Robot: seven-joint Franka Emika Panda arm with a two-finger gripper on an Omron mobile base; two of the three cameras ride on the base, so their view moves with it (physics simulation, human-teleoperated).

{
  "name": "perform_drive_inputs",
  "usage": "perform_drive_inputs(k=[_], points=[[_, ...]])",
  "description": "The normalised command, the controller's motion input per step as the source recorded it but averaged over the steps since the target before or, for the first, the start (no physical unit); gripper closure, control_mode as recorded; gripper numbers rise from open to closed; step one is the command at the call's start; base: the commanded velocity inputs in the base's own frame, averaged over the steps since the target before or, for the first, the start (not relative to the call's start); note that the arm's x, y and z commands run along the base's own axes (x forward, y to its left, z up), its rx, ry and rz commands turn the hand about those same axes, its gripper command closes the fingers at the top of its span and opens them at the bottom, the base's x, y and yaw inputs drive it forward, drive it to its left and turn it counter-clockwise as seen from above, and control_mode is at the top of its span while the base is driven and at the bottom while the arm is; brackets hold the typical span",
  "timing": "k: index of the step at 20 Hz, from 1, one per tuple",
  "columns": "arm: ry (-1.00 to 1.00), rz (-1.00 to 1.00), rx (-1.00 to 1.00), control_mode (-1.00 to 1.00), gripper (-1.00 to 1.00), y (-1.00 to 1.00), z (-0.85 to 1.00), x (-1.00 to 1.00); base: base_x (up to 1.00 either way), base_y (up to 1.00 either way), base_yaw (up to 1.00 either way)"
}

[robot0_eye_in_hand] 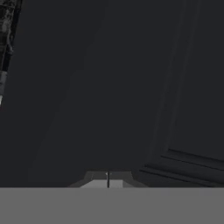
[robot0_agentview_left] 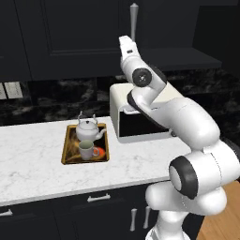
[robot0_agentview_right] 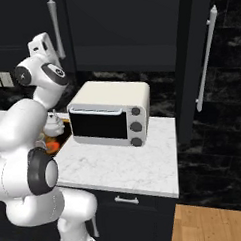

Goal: Pick the kettle from the counter and place it on the tray. Then pick the mug from the cabinet and place it on the tray. Then close the cabinet doors.

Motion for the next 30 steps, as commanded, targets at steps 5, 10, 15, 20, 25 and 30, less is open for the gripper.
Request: perform_drive_inputs(k=[5, 10, 15, 20, 25, 30], points=[[0.02, 0.22, 0.0, -1.0, 1.0, 0.0, 0.0, 0.81, 0.0, 0.0, 0.0], [0.13, 0.14, 0.0, -1.0, 1.0, 0.14, 0.03, 0.24, 0.0, 0.0, 0.0], [0.32, 0.1, -0.08, -1.0, 1.0, 0.28, 0.3, -0.48, 0.0, 0.0, 0.0], [0.31, 0.09, -0.12, -1.0, 1.0, 0.21, 0.23, -0.76, 0.0, 0.0, 0.0], [0.08, 0.01, -0.03, -1.0, 1.0, 0.0, 0.2, -0.97, 0.0, 0.0, 0.0], [-0.07, 0.0, 0.0, -1.0, 1.0, 0.0, 0.14, -1.0, 0.0, 0.0, 0.0]])
